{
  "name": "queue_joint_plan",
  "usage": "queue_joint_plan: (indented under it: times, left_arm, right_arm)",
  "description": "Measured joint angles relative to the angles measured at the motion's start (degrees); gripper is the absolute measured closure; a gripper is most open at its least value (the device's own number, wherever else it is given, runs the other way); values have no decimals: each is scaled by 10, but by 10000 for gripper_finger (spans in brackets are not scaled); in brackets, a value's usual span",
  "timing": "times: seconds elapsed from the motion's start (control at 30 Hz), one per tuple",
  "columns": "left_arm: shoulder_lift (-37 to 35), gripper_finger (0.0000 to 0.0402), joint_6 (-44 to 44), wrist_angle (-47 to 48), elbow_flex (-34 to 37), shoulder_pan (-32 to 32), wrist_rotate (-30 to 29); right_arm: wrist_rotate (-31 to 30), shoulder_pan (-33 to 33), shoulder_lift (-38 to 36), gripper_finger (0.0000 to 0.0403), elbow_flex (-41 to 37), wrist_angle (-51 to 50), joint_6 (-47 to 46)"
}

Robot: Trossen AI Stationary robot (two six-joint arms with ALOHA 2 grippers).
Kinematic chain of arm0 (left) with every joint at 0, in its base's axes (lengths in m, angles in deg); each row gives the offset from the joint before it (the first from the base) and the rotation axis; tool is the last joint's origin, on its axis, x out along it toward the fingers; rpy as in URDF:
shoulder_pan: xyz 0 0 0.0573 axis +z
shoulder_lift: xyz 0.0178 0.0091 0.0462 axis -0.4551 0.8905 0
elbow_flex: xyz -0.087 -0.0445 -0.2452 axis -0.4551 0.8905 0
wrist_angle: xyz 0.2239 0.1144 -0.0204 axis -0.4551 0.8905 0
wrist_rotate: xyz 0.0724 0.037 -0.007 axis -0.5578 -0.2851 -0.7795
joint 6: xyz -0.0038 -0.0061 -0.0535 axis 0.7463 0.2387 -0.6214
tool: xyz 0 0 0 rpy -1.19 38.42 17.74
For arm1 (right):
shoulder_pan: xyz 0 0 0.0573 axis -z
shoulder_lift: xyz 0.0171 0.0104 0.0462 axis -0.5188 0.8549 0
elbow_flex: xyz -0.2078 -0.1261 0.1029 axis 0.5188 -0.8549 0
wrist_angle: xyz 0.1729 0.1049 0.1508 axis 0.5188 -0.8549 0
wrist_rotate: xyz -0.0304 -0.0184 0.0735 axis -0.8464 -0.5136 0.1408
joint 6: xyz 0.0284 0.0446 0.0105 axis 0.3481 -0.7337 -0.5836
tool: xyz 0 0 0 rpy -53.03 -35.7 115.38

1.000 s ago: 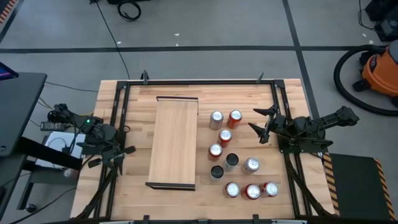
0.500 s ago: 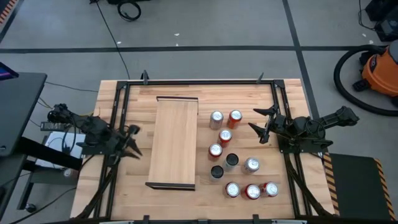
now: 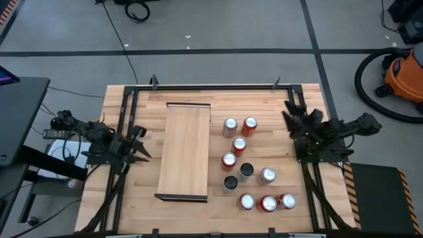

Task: Pick and place cans onto a shelf
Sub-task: Put the top orange can on the shelf

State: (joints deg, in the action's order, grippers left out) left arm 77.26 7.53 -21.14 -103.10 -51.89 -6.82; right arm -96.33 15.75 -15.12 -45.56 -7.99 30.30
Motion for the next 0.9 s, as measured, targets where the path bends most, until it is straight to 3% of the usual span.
queue_joint_plan:
  times: [0.2,0.43,0.53,0.77,0.9]
  left_arm:
    - [0,322,-177,-48,0,0,-78]
    - [0,322,-265,-53,0,0,-305]
    - [0,322,-279,-57,0,0,-370]
    - [0,322,-289,-102,0,0,-402]
    - [0,322,-343,-148,0,0,-464]
  right_arm:
    - [-5,16,0,57,0,85,-17]
    - [-15,49,0,57,0,99,36]
    - [-15,56,0,57,0,109,51]
    - [-106,71,0,57,7,146,-38]
    - [-120,78,0,57,29,104,-87]
